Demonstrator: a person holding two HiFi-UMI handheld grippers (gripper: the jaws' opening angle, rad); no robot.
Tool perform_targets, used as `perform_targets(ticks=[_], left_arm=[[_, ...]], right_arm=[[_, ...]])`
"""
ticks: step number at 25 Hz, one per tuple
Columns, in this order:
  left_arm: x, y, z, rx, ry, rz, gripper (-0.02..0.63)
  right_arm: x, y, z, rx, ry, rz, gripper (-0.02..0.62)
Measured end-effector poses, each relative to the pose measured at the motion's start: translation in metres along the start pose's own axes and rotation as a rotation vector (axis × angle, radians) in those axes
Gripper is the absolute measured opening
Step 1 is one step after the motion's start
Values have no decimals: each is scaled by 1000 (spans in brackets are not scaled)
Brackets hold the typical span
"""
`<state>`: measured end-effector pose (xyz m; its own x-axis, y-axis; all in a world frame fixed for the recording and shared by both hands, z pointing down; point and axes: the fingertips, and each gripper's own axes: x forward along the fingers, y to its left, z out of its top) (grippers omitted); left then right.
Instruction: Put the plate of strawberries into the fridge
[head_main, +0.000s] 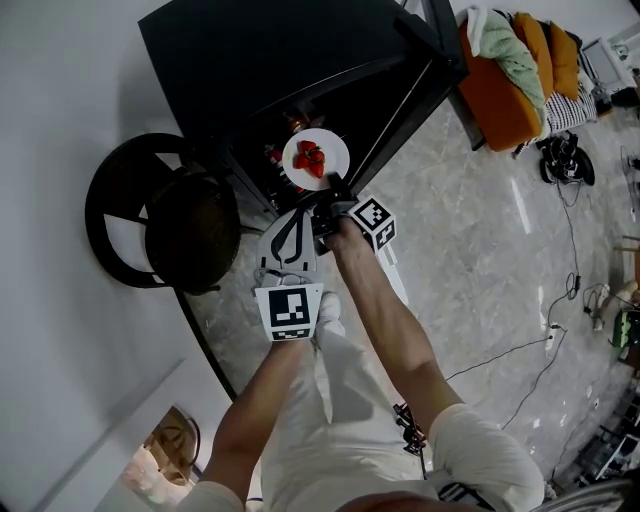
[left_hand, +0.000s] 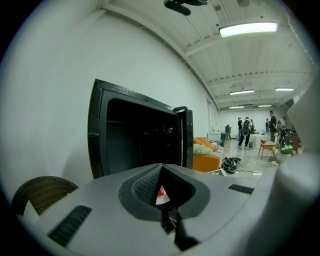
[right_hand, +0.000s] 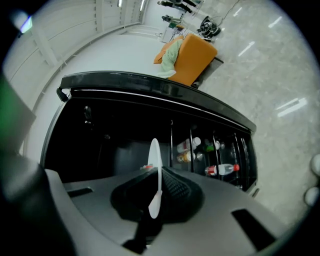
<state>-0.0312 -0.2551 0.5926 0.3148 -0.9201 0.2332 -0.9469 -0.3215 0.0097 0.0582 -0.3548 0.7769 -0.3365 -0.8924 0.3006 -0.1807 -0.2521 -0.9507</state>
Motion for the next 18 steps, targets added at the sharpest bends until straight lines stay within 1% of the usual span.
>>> perform_targets(ticks=[4,10,14,18], left_arm=[[2,0,0,2,0,2,0],[3,0,1,5,-4,6,2],[5,1,-5,-4,10,2,2],[4,1,-9,-1,20,-4,2]], right_arm=[[9,-9,-6,29,13,-15,20],[23,-16,-7,34,16,-21,20],[31,-23,-6,6,28,-43,20],[39,-30,2,-16,8,-64,20]])
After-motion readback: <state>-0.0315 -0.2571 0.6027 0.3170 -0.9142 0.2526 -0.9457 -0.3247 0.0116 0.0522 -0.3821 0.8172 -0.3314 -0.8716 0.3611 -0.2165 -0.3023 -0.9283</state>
